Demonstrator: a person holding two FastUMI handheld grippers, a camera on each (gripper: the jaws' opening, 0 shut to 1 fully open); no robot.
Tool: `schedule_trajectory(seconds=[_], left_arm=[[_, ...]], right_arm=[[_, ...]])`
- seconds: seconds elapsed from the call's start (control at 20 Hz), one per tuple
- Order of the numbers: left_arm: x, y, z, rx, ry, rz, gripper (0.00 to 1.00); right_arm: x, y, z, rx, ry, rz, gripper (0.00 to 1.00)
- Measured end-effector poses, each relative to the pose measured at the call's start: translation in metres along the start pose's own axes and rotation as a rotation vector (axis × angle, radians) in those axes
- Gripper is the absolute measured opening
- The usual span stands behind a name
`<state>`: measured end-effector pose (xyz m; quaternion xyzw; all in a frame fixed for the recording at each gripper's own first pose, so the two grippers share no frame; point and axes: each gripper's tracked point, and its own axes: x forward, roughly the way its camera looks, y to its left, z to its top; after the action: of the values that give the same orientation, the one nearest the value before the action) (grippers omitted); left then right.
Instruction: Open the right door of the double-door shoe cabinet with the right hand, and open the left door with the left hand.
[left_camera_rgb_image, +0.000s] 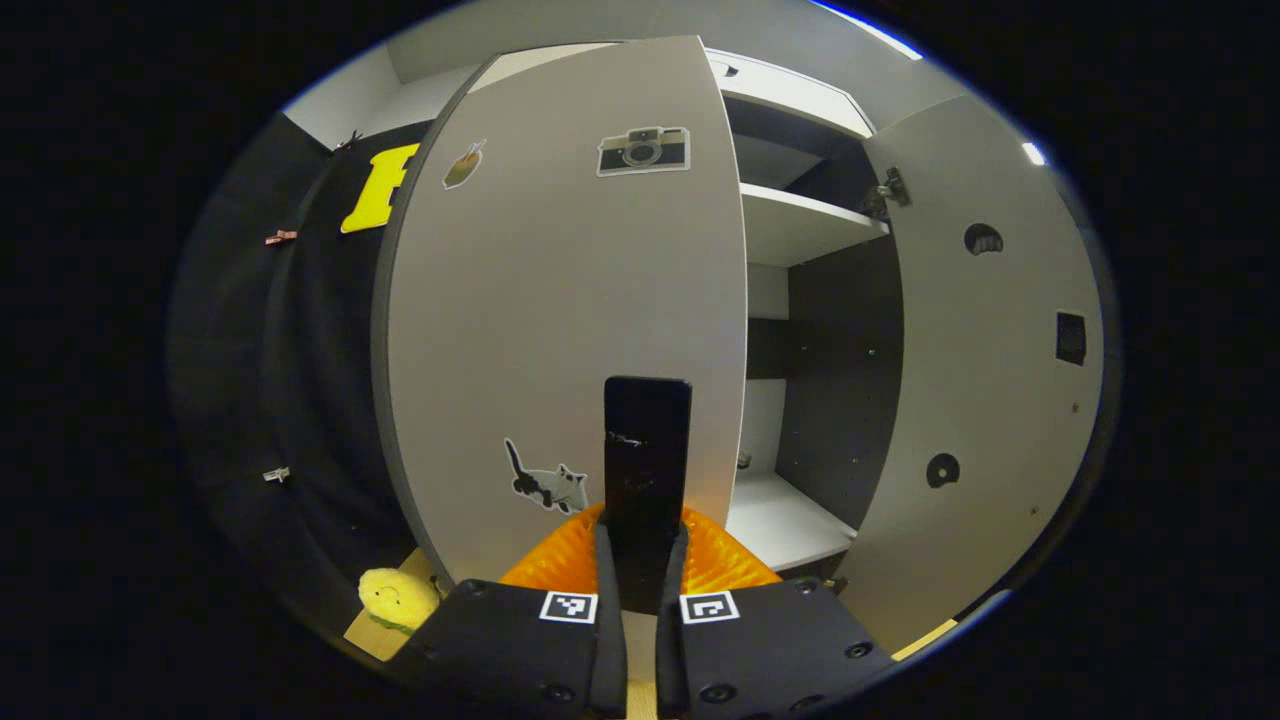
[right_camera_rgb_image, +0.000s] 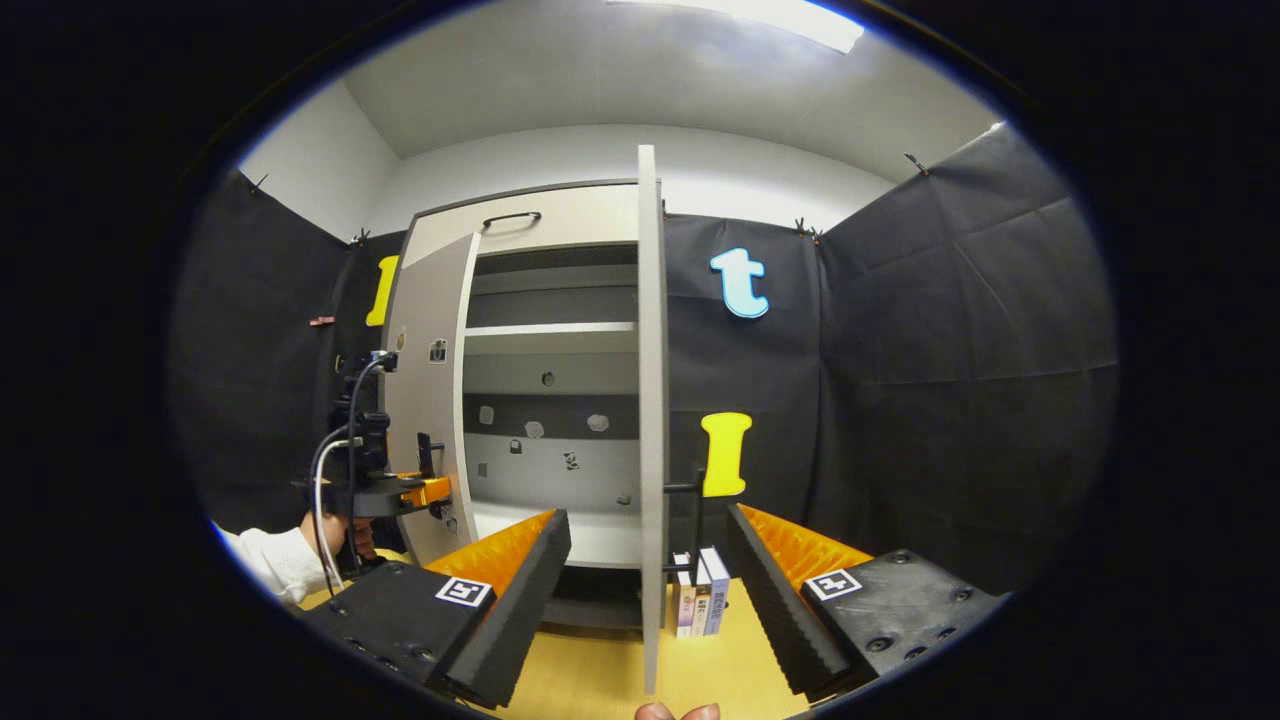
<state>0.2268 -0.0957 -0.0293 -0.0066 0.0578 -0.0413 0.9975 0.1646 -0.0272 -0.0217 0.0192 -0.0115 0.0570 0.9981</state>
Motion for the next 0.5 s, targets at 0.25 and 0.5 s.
schedule_trajectory(seconds=[0.25,0.5], left_arm=[[-0.016,0.01,-0.004,-0.026,0.019,-0.041,0.16],[-0.024,0.02,-0.004,-0.025,0.02,-0.066,0.15]], right_arm=[[-0.005,0.017,0.0,-0.006,0.0,0.026,0.98],[-0.005,0.023,0.004,-0.028,-0.022,0.017,0.98]])
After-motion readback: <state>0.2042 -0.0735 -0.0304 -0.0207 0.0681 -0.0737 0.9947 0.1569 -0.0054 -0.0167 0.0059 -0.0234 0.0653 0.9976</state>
